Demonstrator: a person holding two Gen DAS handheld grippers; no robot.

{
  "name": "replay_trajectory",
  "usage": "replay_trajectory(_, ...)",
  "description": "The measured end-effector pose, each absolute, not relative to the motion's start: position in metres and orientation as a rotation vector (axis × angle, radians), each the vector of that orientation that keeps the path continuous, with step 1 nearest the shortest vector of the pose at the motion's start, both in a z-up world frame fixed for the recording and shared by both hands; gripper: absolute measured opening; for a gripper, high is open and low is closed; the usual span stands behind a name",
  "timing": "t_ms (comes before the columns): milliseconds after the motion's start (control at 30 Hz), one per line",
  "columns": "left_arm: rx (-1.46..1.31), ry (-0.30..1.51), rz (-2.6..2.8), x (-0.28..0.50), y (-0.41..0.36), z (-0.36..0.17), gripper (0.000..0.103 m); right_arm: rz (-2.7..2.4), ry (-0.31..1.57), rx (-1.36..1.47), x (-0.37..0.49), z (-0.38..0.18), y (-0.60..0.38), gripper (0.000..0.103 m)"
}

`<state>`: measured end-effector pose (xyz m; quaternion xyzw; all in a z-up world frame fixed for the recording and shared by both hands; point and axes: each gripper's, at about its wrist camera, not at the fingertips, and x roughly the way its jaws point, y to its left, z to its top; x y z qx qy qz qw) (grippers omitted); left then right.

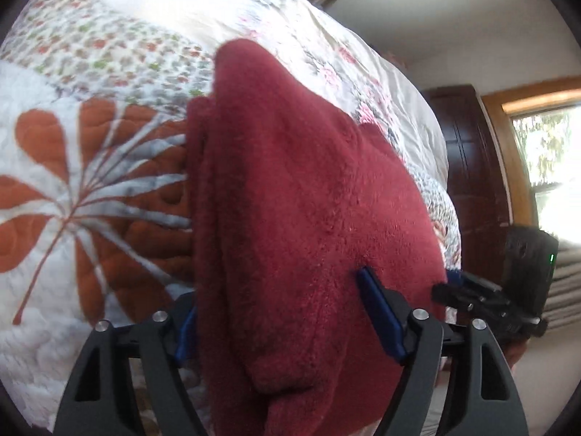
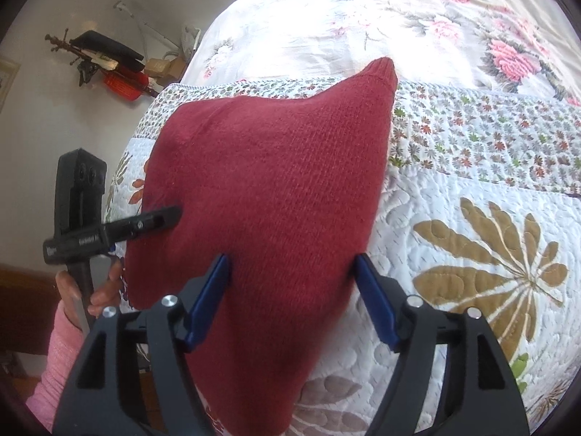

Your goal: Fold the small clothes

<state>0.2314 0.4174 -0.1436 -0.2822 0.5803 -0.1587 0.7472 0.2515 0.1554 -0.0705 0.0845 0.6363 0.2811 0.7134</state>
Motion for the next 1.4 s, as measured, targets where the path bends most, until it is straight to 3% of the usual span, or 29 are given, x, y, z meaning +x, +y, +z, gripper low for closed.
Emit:
replay_trajectory(67,-0.619,1.256,-0.354,0.231,0.415,-0.145,0.074,0.626,1.418,0.202,0.255,-0.077,0.157,0.077)
replay_trajectory(167,-0.604,1.232,-0.356,0.226,0.412,-0.143,0.057,0.639,1.440,0.255,0.258,-0.089,0.156,0.077)
replay_trajectory(333,-0.628,1.193,-0.359,0.212,0.409,-0.138,0.043,0.672,1.389,0.260,0.250,-0.076,0.150,0.046)
replay_trajectory(500,-0.631,1.151,-0.380,0.195,0.409,-0.117,0.039,0.713,1.341,0.276,0.235,-0.051,0.139,0.040)
replay_trajectory(967,-0.542,1.097,-0.498,0.131,0.311,-0.053,0.039,0.743,1.259,0.283,0.161,0.008,0.040,0.039)
replay_trajectory(1200,-0.460,1.105,-0.479,0.115,0.260,-0.063,0.039,0.693,1.260,0.285,0.144,-0.019,0.001,0.040)
replay_trajectory(1267,-0.431,1.118,-0.457,0.109,0.253,-0.076,0.043,0.677,1.291,0.282,0.143,-0.042,-0.002,0.041)
replay_trajectory(1400,-0.436,1.116,-0.408,0.100,0.258,-0.104,0.059,0.657,1.289,0.239,0.136,-0.071,0.003,0.051)
